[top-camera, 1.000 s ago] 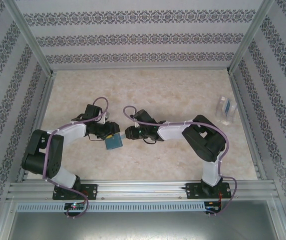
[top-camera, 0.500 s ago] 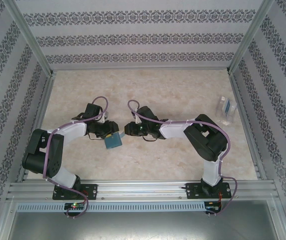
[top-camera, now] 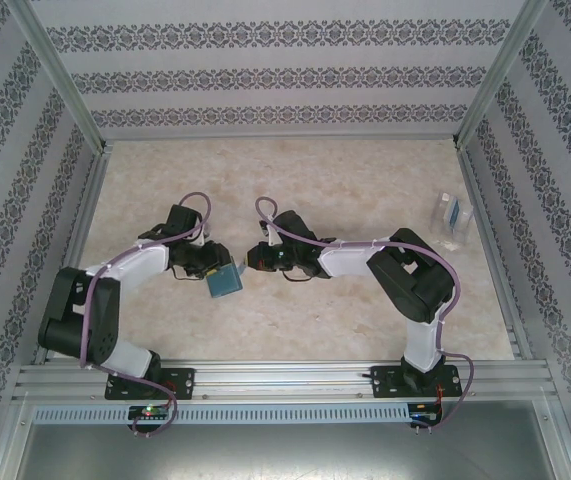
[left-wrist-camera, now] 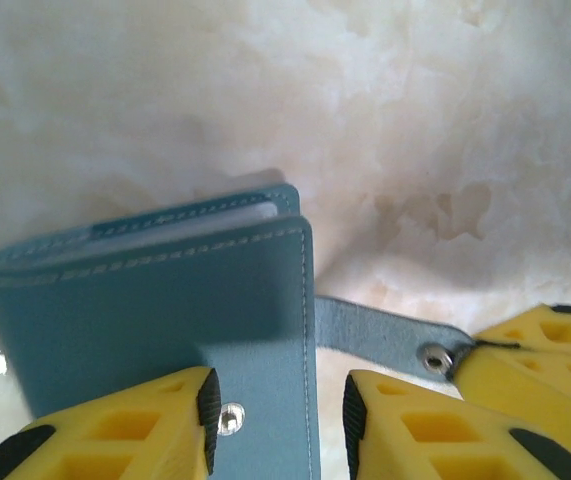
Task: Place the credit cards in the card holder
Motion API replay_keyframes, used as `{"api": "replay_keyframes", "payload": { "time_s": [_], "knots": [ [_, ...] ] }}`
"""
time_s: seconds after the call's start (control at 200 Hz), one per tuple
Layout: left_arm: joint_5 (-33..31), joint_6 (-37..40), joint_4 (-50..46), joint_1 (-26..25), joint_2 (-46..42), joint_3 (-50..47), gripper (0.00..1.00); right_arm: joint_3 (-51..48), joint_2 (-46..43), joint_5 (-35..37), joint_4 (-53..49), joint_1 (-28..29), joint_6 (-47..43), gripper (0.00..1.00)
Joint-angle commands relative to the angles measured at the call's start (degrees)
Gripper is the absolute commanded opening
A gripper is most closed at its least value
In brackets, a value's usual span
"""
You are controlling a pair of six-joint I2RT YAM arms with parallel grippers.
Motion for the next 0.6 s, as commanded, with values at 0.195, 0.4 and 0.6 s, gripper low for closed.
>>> {"api": "replay_keyframes", "payload": {
  "time_s": [0.195,0.4,0.6],
  "knots": [
    [-8.5,0.3,-10.5,3.0,-11.8,-3.0,0.32,3.6,2.2,-2.5,0.9,2.2,-0.4,0.01],
    [-9.1,-1.3,-5.0,3.2,-9.6,-8.6,0.15,5.9,2.5,-2.4,-1.8,3.0,-1.2,0.01],
    [-5.6,-2.2,2.4,3.1,-7.7,-10.5,0.18,7.8,3.9,-2.4,-3.6,4.2,-0.9,0.01]
  ]
}}
